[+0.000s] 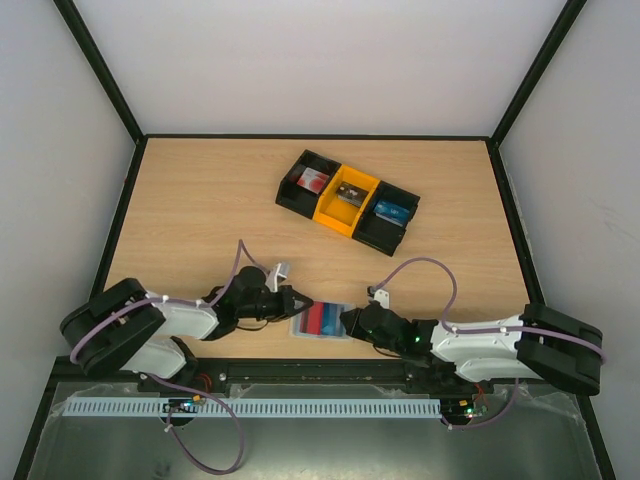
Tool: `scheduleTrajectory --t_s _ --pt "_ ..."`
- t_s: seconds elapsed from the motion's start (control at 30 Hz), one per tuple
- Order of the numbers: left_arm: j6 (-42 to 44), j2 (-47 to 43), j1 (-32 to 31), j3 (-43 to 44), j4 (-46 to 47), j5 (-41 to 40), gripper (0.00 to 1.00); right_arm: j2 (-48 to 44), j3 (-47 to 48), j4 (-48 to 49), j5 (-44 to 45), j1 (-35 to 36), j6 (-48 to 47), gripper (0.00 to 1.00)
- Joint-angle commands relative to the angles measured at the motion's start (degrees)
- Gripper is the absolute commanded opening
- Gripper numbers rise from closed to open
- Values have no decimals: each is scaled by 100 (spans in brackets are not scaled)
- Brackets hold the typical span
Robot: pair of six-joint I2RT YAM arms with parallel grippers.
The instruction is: Take the credit cards out of the card holder
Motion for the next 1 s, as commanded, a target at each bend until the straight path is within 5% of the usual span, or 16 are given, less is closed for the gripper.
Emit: scheduleTrajectory --t_s 0.0,0.33,0.6,0.97 --pt "282 -339 103 -65 -345 -55 3 -75 -35 -876 128 11 -78 12" --pt "356 35 -168 229 -259 8 30 -188 452 -1314 89 11 -158 13" --pt "87 671 -426 208 348 30 32 -605 483 -1420 141 15 -84 16" --pt "-111 1084 -551 246 675 33 35 329 14 -281 -397 12 126 10"
